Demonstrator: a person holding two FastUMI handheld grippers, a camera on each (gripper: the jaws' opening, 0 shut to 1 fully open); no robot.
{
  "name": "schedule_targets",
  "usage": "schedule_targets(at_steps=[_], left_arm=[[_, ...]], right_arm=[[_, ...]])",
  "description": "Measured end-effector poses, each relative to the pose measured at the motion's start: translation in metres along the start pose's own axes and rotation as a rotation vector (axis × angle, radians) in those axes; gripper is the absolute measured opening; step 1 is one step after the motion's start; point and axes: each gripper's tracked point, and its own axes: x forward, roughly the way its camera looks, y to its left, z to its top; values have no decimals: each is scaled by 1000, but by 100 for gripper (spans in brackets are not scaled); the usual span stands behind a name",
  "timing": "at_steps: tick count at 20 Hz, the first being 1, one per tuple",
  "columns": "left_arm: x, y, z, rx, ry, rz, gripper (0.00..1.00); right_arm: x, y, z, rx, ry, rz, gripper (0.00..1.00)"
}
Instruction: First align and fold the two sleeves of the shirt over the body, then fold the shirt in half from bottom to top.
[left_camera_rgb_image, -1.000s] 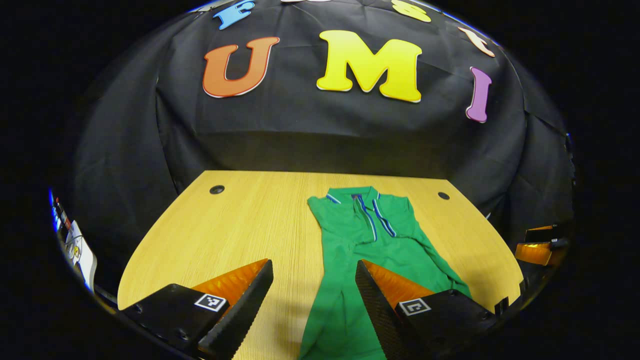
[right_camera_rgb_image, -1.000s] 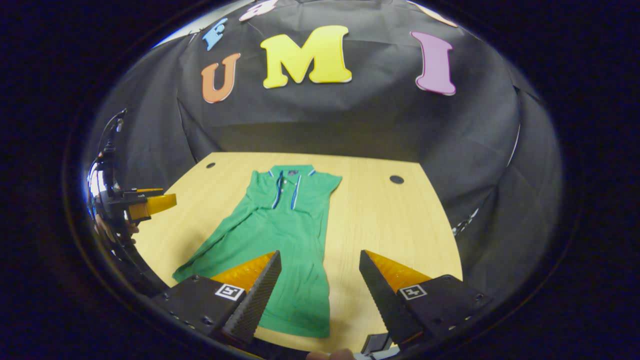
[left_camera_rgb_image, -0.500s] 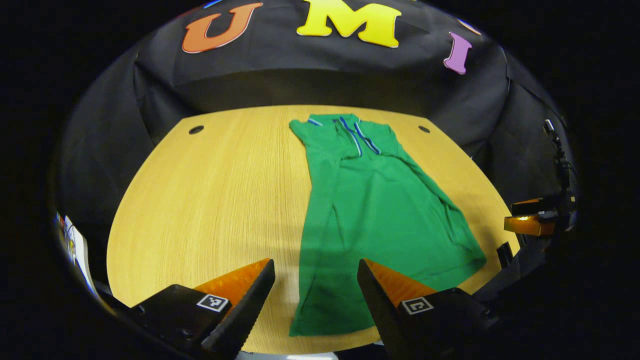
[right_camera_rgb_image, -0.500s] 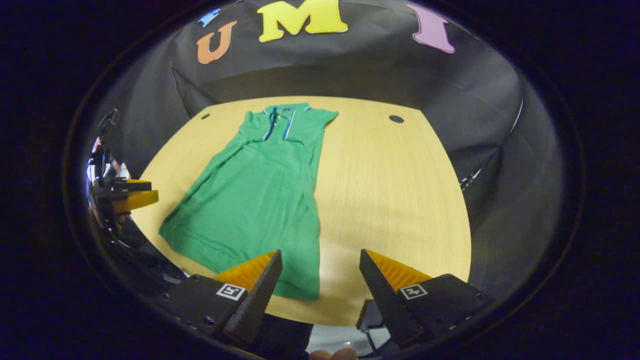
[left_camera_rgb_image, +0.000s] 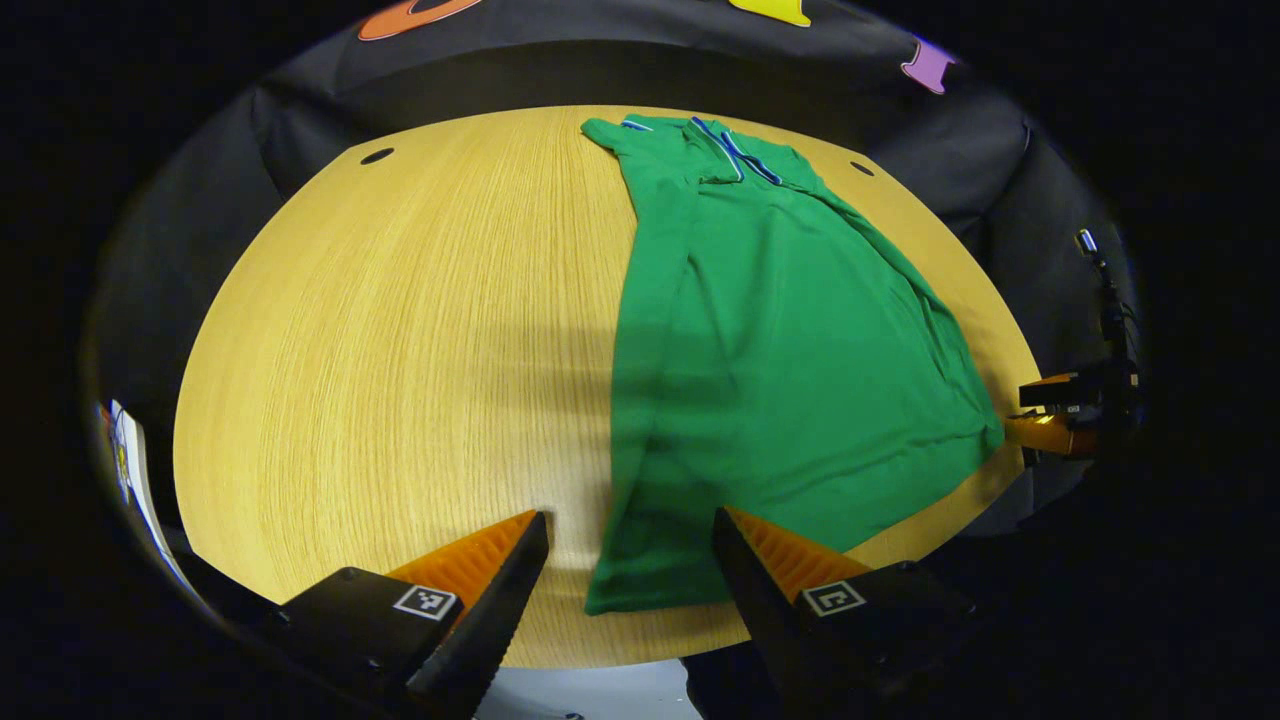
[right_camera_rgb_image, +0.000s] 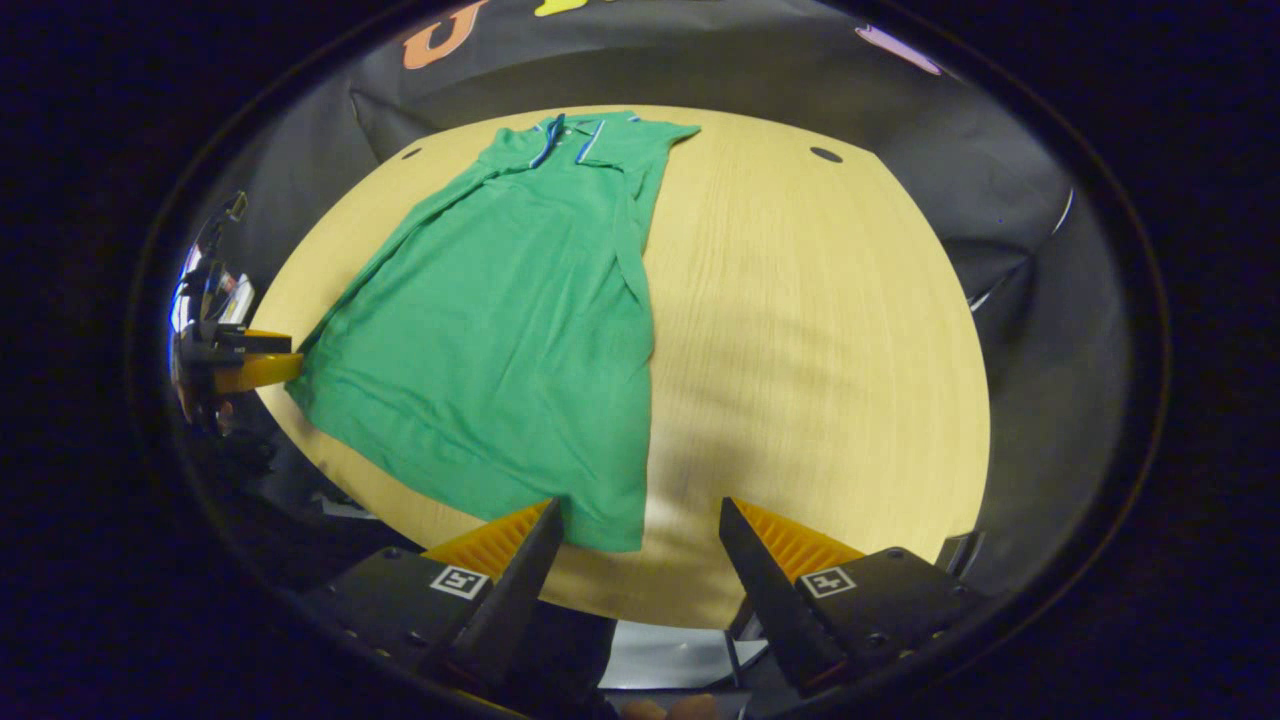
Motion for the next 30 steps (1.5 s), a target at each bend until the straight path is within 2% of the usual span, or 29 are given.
schedule_targets(at_steps=[6, 11, 15, 18, 19, 20, 21, 22, 23, 24, 25, 26, 27, 28, 29, 30], left_arm=[[1, 6, -8, 26, 34, 34, 100], [6, 9, -14, 15, 44, 55, 100], [7, 12, -15, 60, 42, 81, 100], [7, 13, -17, 27, 61, 93, 100], [8, 12, -17, 18, 66, 95, 100], [8, 10, -17, 18, 69, 94, 100], [7, 4, -19, 19, 72, 92, 96], [7, 0, -18, 21, 76, 89, 91], [7, -3, -16, 28, 81, 85, 81], [6, -6, -12, 36, 85, 78, 77], [6, -7, -9, 36, 83, 72, 65], [6, -9, -5, 31, 78, 69, 55], [5, -12, 1, 27, 73, 60, 34], [5, -13, 5, 25, 70, 58, 23], [4, -14, 13, 24, 67, 57, 6], [1, -15, 19, 22, 70, 54, 6]], right_arm=[[17, 5, -3, 16, 42, 22, 96], [22, 1, -2, 30, 53, 4, 94], [23, 4, -6, -10, 67, -10, 93], [23, 9, -6, -26, 83, 0, 82], [22, 11, -7, -36, 89, 5, 68], [22, 13, -6, -47, 90, 12, 63], [24, 16, -7, -57, 95, 19, 49], [23, 18, -6, -59, 94, 29, 46], [22, 19, -7, -63, 99, 26, 27], [23, 19, -6, -70, 101, 25, 25], [21, 24, 0, -68, 88, 51, 24], [23, 25, -4, -71, 91, 43, 14], [23, 23, -2, -85, 88, 37, 3], [24, 24, -3, -92, 88, 35, 3], [28, 24, -5, -94, 83, 33, 3], [23, 24, -2, -98, 85, 35, 0]])
